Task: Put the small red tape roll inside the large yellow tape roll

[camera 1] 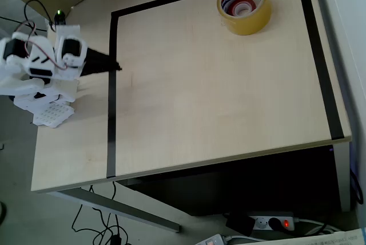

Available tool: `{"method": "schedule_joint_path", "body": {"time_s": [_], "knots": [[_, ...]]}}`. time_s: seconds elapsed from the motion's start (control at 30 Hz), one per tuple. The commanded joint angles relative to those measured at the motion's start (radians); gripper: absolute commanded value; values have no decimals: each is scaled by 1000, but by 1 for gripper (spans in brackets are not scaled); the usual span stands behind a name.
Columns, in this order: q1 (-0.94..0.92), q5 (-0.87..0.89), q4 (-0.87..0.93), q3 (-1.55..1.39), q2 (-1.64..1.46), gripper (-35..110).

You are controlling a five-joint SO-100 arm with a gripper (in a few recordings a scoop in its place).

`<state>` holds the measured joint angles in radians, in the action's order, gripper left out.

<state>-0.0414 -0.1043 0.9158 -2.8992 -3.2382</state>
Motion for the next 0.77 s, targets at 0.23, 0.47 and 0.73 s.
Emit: {"method": "schedule_joint_path", "body": {"time_s": [0.23,0.47,0.73], "knots": [[-48,-2,221,-218,-95,0],[-66,112,325,-219,-97,0],[-94,112,325,-219,-97,0]]}}
